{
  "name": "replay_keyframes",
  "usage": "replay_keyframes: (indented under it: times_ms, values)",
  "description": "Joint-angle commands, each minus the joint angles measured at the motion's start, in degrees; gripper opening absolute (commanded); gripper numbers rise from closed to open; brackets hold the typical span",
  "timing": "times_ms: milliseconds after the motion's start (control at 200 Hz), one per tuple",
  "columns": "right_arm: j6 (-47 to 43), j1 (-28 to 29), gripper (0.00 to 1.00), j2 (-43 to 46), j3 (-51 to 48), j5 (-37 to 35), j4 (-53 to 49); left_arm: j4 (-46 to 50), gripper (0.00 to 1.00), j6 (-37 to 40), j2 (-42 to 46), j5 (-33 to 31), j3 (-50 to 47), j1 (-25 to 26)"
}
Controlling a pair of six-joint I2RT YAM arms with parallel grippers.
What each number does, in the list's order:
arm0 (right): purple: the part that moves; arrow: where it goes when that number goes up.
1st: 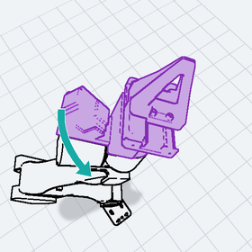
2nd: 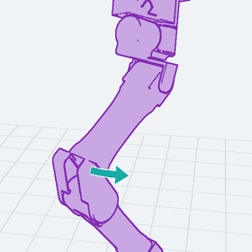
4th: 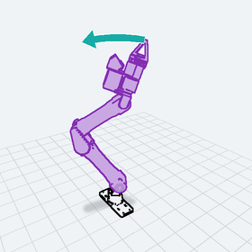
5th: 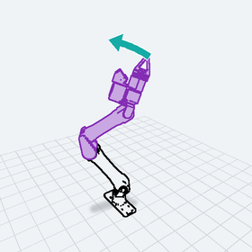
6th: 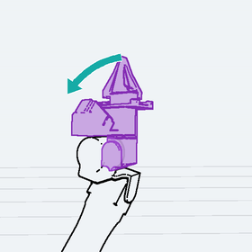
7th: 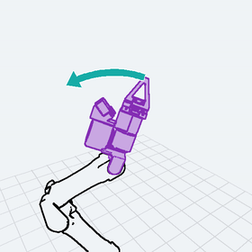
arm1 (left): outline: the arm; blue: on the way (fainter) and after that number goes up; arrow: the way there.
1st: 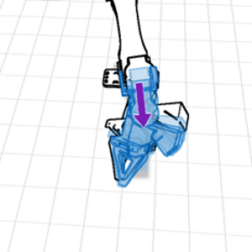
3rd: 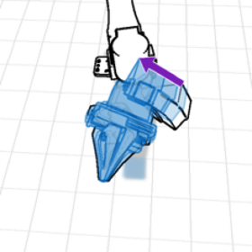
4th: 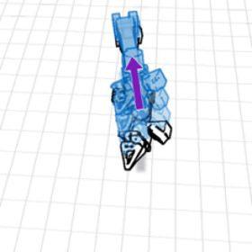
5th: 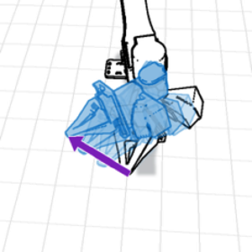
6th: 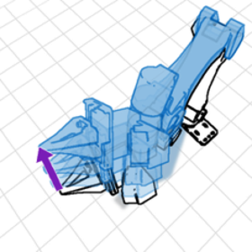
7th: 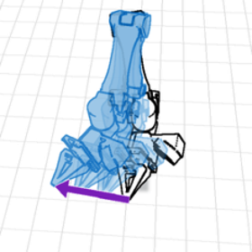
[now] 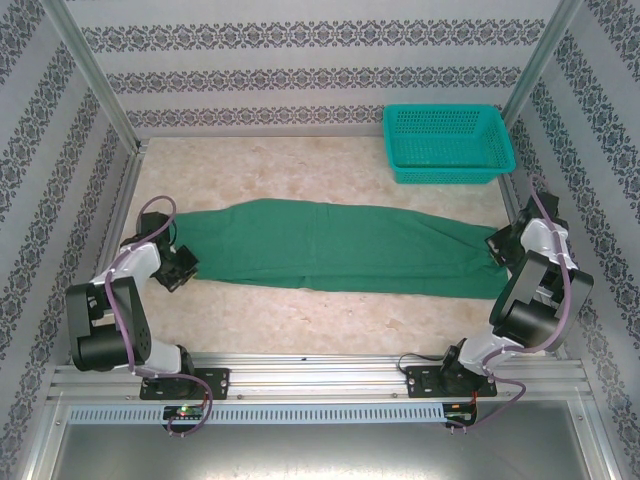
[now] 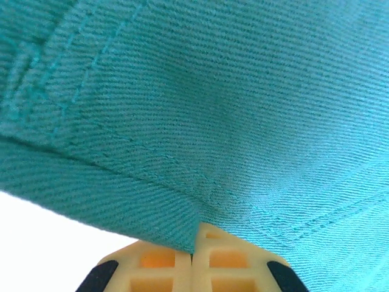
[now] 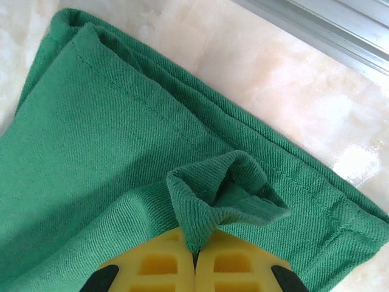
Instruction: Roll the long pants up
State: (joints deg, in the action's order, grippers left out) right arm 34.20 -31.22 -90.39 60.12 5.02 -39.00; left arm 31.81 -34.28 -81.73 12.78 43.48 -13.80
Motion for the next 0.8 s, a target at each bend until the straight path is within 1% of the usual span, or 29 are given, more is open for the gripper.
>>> replay_keyframes:
  times_ms: [0, 195, 345, 495, 590, 679, 794]
  values:
    - [-0.66, 0.7, 0.0, 0.72, 5.02, -0.96, -2.94, 0.09, 0.0, -1.39, 3.46, -3.82, 3.36, 0.62]
    - [-0.55, 0.7, 0.0, 2.29, 10.71, -2.19, -6.32, 1.12, 0.0, -1.66, 3.65, -5.4, 8.15, 0.62]
    - [0.07, 0.29, 0.0, 3.77, 13.19, -2.44, -8.24, 1.63, 0.0, -1.4, 3.56, -6.41, 9.84, 0.54]
    - [0.18, -1.18, 0.0, 6.11, 13.06, -3.06, -9.07, 2.06, 0.0, -0.96, 4.54, -7.0, 9.66, -0.01]
    - [0.77, -2.68, 0.0, 7.07, 12.11, -2.03, -7.75, 1.85, 0.0, -0.87, 5.53, -6.72, 8.94, -1.15]
    - [1.18, -2.97, 0.0, 5.06, 13.87, -0.15, -7.35, 1.57, 0.0, -0.71, 5.81, -5.87, 8.97, -2.09]
    - [1.19, -2.23, 0.0, 0.13, 20.65, 0.82, -9.13, 1.38, 0.0, -0.67, 5.08, -5.05, 9.86, -2.19]
